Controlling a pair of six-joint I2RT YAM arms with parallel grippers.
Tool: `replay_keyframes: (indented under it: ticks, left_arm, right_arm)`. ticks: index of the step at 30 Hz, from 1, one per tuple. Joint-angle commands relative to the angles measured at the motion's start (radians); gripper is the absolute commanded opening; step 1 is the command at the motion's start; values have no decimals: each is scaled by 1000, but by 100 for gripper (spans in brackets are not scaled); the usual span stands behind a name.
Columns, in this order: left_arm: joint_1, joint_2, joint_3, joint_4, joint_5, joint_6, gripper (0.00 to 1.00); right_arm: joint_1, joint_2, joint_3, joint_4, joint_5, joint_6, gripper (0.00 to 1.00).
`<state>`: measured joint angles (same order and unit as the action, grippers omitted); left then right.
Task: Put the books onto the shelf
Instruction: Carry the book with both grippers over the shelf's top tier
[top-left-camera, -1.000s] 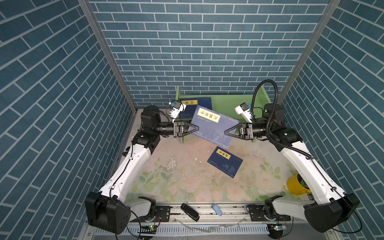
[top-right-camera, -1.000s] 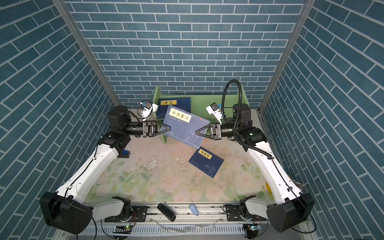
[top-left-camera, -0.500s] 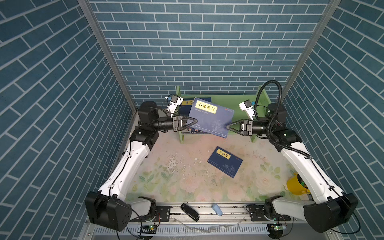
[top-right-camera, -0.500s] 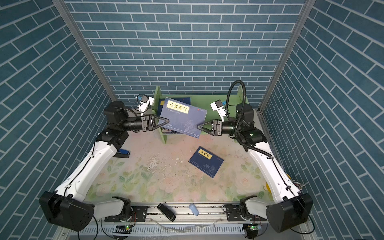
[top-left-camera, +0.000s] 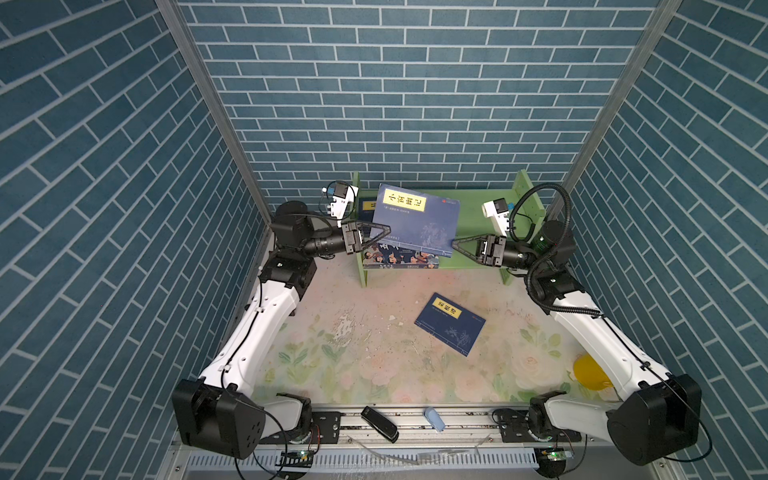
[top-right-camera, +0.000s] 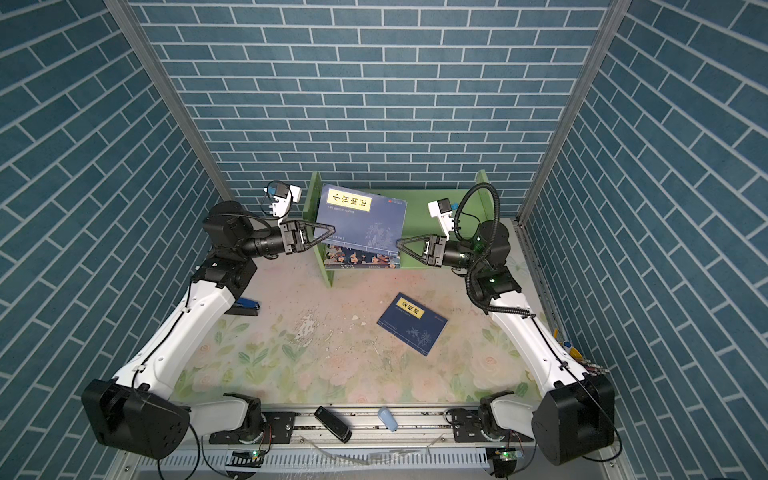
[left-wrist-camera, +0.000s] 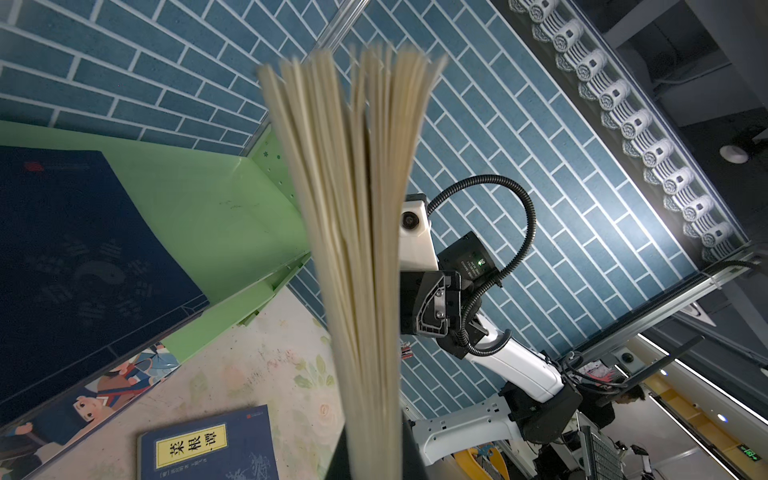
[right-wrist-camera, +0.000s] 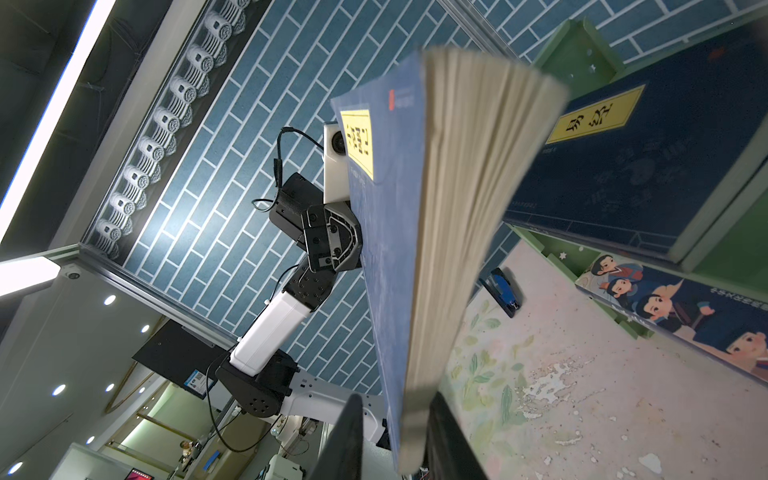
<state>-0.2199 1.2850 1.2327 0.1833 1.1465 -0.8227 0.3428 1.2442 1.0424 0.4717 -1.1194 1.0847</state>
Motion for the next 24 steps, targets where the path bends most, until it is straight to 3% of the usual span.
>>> replay_keyframes:
  ticks: [1,12,17,21,24]
  left_arm:
    - [4,-10,-23,91,-24,-44,0]
    - [4,-10,-43,175,-13,-117,0]
    - [4,-15,-52,165,-11,-105,0]
    - [4,-16,-29,43,-43,-38,0]
    - [5,-16,-15,-40,-74,16,3]
  right_arm:
    - [17,17,-1,133,3,69,27]
    - [39,79,43,134,-2,65,25]
    - [39,90,59,140,0,66,13]
    - [39,96,83,128,-3,66,0]
    - [38,108,111,109,-3,66,0]
